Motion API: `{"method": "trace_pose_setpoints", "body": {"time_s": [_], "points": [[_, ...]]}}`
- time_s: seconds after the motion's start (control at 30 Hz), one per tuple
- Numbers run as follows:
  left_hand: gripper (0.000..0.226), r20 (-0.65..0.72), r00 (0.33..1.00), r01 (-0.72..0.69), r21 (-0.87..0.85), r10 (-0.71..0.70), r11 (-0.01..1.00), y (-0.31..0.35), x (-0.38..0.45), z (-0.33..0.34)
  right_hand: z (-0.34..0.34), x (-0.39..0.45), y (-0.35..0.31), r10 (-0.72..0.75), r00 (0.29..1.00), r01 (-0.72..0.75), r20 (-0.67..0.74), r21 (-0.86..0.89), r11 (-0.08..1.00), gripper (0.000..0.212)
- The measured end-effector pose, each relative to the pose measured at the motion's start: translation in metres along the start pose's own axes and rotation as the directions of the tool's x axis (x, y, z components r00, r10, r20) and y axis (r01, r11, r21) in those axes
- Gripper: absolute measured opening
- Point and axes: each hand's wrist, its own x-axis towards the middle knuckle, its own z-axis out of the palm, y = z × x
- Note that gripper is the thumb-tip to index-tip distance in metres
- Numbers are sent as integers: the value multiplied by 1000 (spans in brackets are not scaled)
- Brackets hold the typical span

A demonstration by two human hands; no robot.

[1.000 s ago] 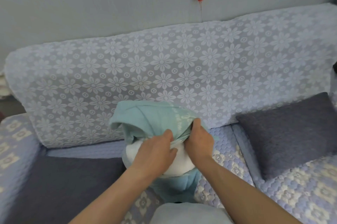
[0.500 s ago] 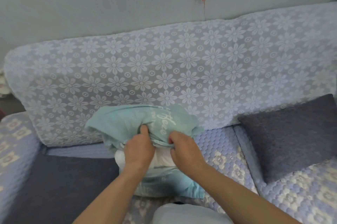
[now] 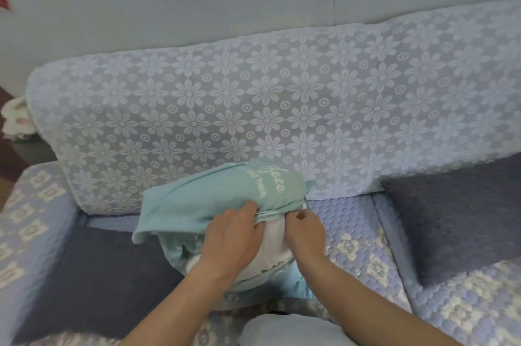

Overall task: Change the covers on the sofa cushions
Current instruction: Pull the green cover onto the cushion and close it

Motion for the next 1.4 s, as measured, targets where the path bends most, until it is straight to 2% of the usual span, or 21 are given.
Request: {"method": "trace_pose_setpoints", "body": {"time_s": [0.07,0.17,0.23,0.33,0.4,0.43,0.5,0.53,0.57,0.6,0.67,0.7,0.8,0.9,0.93,1.0,1.03,1.07,1.17,1.27,1.4], "points": [[16,-44,999,-32,-28,31,999,-3,3,-1,5,-22,11,-348,937,348,11,-51,936,37],[20,-110,992,-69,-77,61,995,4,6,-3,10,-27,28,-735,662,749,146,-149,645,31],[17,-135,990,-57,-121,40,991,13,7,-8,4,-24,24,-826,531,846,187,-169,505,58],[16,-126,992,-40,-111,25,993,19,8,-16,8,-20,6,-890,417,892,183,-269,363,61],[19,-97,995,-45,-65,39,997,28,7,-21,16,-4,2,-869,451,844,203,-413,341,51],[21,-72,996,-51,-62,47,997,32,5,-23,16,-1,-3,-796,577,804,185,-303,512,43],[25,17,999,-36,-64,37,997,41,0,-29,13,-2,-18,-587,776,536,232,249,807,28],[26,71,997,-21,-50,25,999,43,-2,-32,19,-1,-16,-483,826,290,291,516,806,29],[26,132,991,-34,-5,34,999,43,-3,-38,18,-4,-9,-535,802,373,264,479,795,23],[28,201,978,-68,29,61,997,39,0,-42,13,-11,2,-697,677,677,235,171,716,10],[36,334,941,-67,17,58,998,26,11,-50,28,-5,31,-883,387,919,267,-195,343,41],[39,334,942,3,-52,15,999,15,21,-51,31,-3,43,-811,361,930,461,-241,277,55],[37,133,948,301,-82,-289,950,-36,51,-37,24,-21,58,-616,451,885,646,-235,402,68],[70,425,766,557,-62,-483,829,-66,49,-10,15,-29,62,-693,480,873,538,-211,440,55],[75,471,741,590,-114,-479,800,-70,46,-3,13,-27,59,-665,513,848,543,-198,492,55],[77,442,763,609,-249,-472,753,-71,40,2,13,-31,45,-503,677,623,537,-55,780,60],[74,424,771,618,-312,-476,722,-70,39,1,11,-37,32,-370,744,339,556,163,927,63],[67,413,774,625,-374,-481,685,-67,37,-1,10,-36,22,-286,786,72,548,379,923,63],[31,388,806,591,-574,-447,567,-58,26,-3,-3,-29,-1,-51,760,-450,648,582,678,46],[3,139,906,383,-674,-401,631,-38,13,-17,-27,-29,-16,16,683,-617,730,565,547,29],[18,-119,963,87,-706,-240,703,-24,-5,-34,-39,-33,-17,15,687,-678,727,632,375,33]]}}
